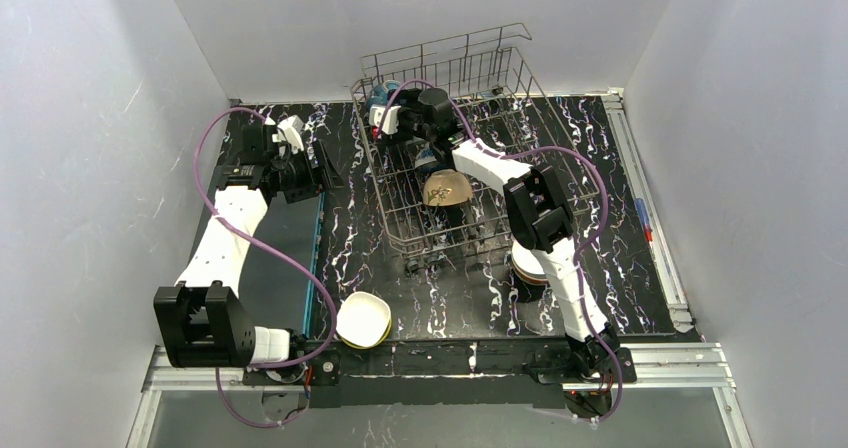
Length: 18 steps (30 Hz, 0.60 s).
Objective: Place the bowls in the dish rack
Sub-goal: Turn the bowl upside down on the dish rack.
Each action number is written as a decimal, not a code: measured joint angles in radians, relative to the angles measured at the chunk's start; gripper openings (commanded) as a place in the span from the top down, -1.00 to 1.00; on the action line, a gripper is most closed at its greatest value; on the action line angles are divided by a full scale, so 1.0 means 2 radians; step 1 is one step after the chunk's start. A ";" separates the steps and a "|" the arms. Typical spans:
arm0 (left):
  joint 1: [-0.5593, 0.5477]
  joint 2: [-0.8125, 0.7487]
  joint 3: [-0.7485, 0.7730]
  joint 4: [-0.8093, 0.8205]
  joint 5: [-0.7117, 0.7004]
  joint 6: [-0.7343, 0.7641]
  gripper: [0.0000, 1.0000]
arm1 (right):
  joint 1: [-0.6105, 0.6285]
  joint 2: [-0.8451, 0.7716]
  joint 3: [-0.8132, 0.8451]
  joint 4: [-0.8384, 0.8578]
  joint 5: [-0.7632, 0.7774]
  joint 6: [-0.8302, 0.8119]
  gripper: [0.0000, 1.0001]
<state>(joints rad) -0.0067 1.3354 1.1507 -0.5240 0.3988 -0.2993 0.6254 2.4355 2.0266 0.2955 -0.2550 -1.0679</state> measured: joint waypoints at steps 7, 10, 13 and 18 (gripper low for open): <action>0.000 0.000 0.000 0.000 0.000 -0.002 -0.47 | -0.002 0.000 0.000 0.006 -0.001 -0.021 0.97; 0.000 0.000 -0.005 0.002 0.000 -0.004 -0.47 | -0.005 0.000 0.000 0.010 -0.006 -0.043 0.97; 0.000 0.000 -0.012 0.002 0.000 -0.004 -0.47 | -0.005 0.000 0.003 0.007 -0.009 -0.075 0.97; 0.000 0.000 -0.015 0.002 0.000 -0.005 -0.47 | -0.005 -0.003 0.003 0.000 -0.010 -0.116 0.97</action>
<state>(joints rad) -0.0067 1.3354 1.1202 -0.5209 0.3996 -0.3084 0.6155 2.4294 2.0331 0.2962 -0.2756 -1.2991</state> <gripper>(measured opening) 0.737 0.839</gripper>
